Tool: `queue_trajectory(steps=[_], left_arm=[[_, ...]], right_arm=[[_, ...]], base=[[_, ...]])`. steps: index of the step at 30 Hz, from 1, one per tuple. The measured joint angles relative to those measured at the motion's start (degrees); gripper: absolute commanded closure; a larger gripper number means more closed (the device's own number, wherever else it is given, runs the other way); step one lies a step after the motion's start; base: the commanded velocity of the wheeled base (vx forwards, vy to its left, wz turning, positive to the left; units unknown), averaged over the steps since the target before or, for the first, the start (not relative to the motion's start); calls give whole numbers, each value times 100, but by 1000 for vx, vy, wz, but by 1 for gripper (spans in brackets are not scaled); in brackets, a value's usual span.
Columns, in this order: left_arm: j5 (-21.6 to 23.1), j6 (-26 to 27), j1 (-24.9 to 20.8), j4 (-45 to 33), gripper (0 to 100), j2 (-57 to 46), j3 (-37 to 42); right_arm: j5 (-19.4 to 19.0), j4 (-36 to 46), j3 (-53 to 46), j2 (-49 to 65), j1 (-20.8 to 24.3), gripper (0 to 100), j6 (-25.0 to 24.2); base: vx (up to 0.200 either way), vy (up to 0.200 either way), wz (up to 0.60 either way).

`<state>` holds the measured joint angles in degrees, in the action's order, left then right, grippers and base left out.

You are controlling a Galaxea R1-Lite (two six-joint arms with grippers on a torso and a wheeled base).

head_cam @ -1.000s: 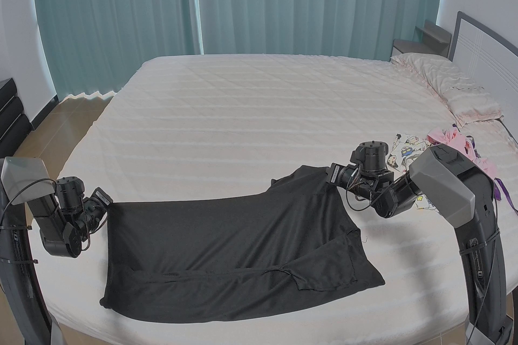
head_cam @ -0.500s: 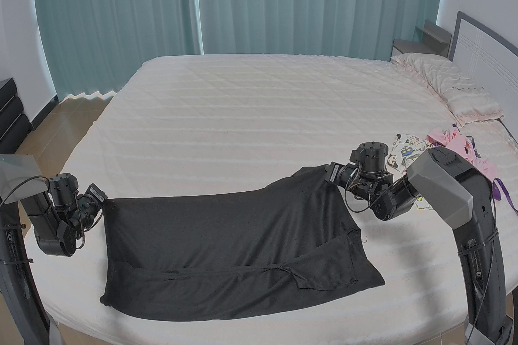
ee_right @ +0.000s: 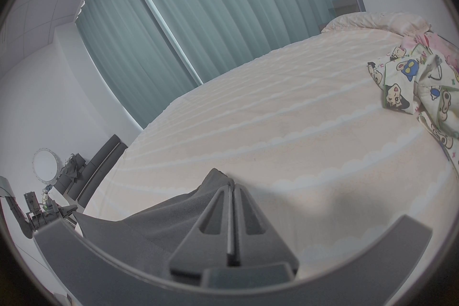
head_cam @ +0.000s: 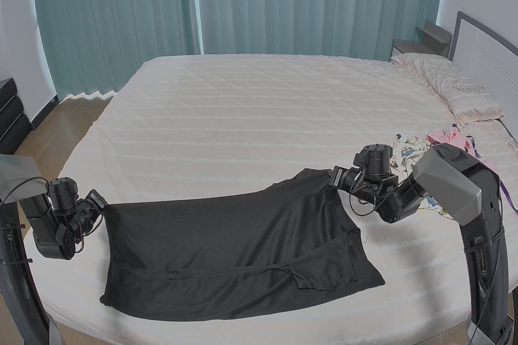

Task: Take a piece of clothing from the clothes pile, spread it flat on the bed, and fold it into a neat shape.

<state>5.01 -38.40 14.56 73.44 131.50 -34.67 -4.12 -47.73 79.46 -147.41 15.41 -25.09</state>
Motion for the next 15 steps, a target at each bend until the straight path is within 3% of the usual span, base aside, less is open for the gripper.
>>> queue_trajectory(steps=[15], left_arm=[[7,394,88,11,100,-146,396]], right_arm=[[-226,-457,-1163,566,-22,100,13]], base=[[0,0,0]])
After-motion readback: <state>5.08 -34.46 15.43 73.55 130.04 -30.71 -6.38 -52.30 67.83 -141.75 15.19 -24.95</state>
